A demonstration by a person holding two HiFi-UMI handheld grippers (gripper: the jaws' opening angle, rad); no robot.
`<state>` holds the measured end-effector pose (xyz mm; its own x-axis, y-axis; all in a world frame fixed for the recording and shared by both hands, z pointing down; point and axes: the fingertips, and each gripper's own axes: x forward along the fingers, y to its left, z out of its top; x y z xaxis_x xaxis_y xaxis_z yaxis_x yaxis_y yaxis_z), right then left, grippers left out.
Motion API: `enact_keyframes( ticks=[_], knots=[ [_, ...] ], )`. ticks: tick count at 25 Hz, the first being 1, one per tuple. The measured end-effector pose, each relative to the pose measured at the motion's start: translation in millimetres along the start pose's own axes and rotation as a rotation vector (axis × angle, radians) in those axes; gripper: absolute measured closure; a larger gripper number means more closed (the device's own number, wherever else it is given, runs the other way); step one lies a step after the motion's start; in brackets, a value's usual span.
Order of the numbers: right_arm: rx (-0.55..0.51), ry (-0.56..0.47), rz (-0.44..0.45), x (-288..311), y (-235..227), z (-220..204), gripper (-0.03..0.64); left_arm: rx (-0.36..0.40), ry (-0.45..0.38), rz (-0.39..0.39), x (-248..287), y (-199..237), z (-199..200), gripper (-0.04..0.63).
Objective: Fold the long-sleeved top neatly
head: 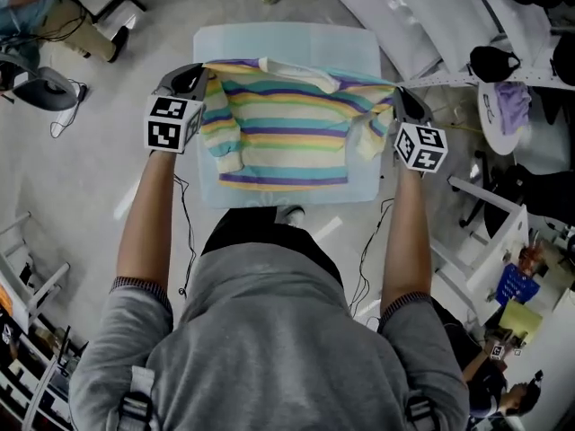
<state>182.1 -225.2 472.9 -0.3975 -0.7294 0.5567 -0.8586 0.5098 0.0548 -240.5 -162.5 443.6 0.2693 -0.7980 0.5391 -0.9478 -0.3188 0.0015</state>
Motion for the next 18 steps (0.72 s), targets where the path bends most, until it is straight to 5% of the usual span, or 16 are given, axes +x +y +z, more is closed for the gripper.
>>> enact_keyframes(
  ticks=[18],
  knots=[
    [-0.022, 0.105, 0.082, 186, -23, -57, 0.594, -0.112, 0.101, 0.035, 167, 65, -88, 0.568]
  ],
)
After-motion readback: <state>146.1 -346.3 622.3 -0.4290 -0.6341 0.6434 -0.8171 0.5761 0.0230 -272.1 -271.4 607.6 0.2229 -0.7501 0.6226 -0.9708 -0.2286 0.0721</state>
